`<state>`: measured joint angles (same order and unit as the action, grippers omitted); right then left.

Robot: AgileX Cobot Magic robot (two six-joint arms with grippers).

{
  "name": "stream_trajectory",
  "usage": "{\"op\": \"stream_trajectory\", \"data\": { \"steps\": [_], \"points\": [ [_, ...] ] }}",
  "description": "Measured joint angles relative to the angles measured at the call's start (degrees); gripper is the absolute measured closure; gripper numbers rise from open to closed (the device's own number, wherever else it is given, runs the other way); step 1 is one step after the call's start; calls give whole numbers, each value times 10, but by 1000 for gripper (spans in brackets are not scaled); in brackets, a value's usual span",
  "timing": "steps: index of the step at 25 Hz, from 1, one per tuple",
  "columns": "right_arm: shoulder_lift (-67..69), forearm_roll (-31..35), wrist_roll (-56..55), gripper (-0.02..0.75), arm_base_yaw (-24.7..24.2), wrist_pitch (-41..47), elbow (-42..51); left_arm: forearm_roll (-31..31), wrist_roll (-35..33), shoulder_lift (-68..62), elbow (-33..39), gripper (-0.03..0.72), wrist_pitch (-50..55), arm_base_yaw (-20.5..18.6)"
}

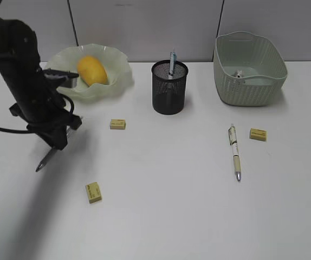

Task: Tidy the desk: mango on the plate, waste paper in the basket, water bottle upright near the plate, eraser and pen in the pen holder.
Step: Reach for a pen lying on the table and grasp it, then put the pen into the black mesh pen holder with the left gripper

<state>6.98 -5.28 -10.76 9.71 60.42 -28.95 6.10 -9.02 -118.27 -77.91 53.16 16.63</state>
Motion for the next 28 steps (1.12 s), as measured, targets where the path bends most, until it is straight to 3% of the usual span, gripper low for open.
{"op": "stream_trajectory", "data": {
  "steps": [10, 15, 28],
  "points": [
    [0, 0, 0, 244, 0, 0, 0, 104, 0, 39, -187, 587, 39, 1],
    [0, 0, 0, 244, 0, 0, 0, 149, 0, 40, -262, 587, -11, 16],
    [0, 1, 0, 244, 0, 0, 0, 166, 0, 16, -275, 587, -301, 120]
  ]
}}
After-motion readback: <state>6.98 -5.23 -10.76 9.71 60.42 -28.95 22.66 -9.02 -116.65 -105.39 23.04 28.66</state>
